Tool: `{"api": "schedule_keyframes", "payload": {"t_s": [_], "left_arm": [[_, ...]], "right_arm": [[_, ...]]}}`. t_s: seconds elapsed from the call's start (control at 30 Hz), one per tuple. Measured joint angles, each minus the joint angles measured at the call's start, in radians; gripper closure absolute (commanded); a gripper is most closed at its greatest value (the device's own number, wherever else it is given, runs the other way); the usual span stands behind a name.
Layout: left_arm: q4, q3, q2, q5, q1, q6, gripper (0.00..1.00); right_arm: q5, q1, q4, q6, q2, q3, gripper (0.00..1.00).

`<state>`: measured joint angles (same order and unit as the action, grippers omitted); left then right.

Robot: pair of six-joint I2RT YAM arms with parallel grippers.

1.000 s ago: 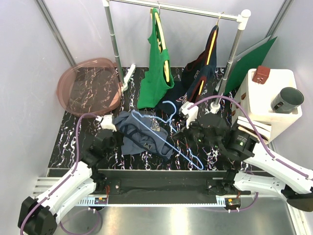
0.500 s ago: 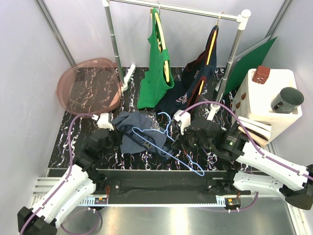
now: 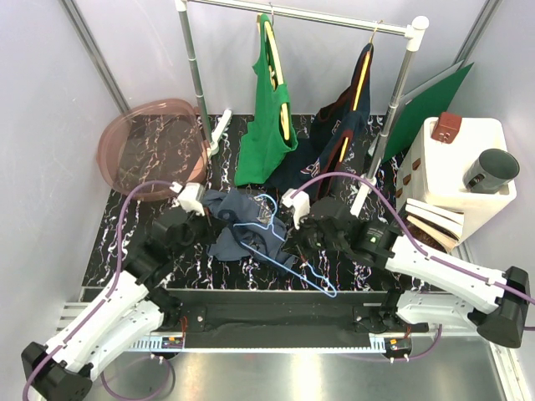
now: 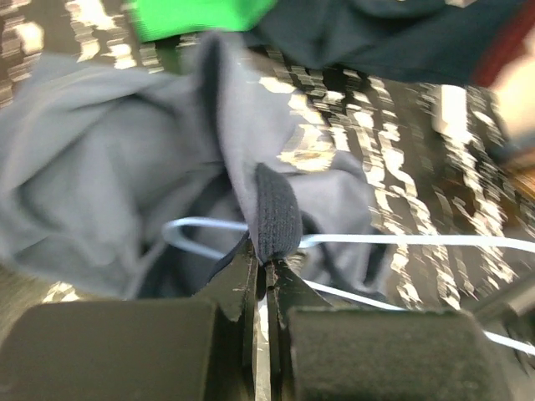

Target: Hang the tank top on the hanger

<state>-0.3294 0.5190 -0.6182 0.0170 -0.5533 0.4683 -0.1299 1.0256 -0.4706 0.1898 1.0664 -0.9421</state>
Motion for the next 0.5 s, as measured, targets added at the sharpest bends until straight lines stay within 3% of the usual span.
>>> {"api": "schedule_keyframes", "payload": {"t_s": [0.13, 0.17, 0.23, 0.27, 0.33, 0.4, 0.5], "left_arm": [[-0.021, 0.077, -0.045, -0.088, -0.039, -0.037, 0.97], [-0.027, 0.096, -0.056, -0.110, -0.050, -0.049, 0.73], [-0.038, 0.132, -0.079, -0.158, -0.071, -0.072, 0.45], [-0.049, 0.150, -0.089, -0.177, -0.082, -0.077, 0.22], [-0.072, 0.177, -0.097, -0.192, -0.097, -0.104, 0.08], [-0.105, 0.190, -0.075, -0.179, -0.104, -0.114, 0.01], [-0.182, 0.199, 0.013, -0.123, -0.105, -0.130, 0.01]], "right_arm": [[-0.009, 0.000, 0.047, -0.008, 0.024, 0.011, 1.00], [-0.011, 0.000, 0.056, -0.011, 0.026, 0.012, 1.00], [-0.013, 0.000, 0.071, -0.018, 0.026, 0.013, 1.00], [-0.014, 0.000, 0.081, -0.021, 0.026, 0.013, 1.00], [-0.015, 0.000, 0.090, -0.029, 0.023, 0.013, 1.00], [-0.021, 0.000, 0.092, -0.037, 0.014, 0.013, 1.00], [-0.027, 0.000, 0.092, -0.047, -0.015, 0.018, 1.00]]}}
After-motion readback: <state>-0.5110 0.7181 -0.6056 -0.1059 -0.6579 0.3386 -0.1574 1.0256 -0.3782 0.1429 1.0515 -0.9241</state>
